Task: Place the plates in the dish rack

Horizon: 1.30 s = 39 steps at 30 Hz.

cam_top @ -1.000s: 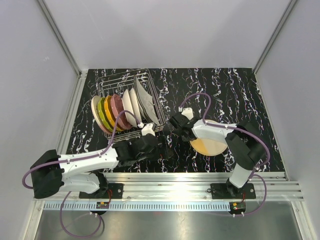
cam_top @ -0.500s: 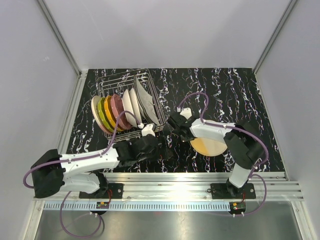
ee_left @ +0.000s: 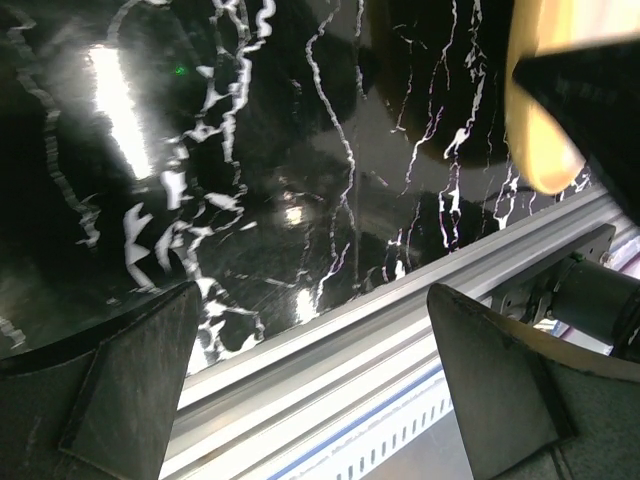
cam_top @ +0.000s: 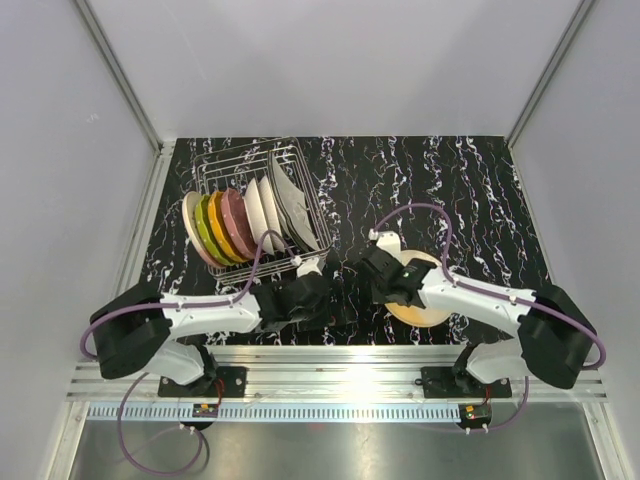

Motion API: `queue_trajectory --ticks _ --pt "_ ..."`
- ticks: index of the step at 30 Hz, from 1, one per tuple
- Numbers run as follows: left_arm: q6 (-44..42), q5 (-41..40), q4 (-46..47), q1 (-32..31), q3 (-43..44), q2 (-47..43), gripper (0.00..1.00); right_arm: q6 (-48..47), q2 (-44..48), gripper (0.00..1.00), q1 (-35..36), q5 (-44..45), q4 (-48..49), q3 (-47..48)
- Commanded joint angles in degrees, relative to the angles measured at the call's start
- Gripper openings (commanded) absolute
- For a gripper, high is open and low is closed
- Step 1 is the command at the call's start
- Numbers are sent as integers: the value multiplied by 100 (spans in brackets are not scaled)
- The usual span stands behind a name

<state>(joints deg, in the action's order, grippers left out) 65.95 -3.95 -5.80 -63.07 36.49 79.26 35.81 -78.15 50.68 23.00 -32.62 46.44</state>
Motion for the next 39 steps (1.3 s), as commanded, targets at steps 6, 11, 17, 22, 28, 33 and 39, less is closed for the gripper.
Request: queue_trajectory --ticks 6,11,17,22,28,33,39 --pt "383 271 782 189 631 397 99 655 853 0 250 46 125 -354" --pt "585 684 1256 453 727 774 99 664 1117 0 338 90 124 -460" --pt "664 913 1450 620 1000 1223 99 787 1293 0 522 178 142 -548" --pt "761 1063 1670 726 1062 1451 99 822 1416 0 566 292 37 -583" --pt "639 1019 1513 796 1220 1601 99 1129 1601 36 557 486 -166 -767" --pt "559 948 1424 972 1010 1443 99 1410 1066 55 566 459 -122 -768" --pt "489 825 1354 1104 693 1144 99 1595 -173 52 566 626 -420 -197"
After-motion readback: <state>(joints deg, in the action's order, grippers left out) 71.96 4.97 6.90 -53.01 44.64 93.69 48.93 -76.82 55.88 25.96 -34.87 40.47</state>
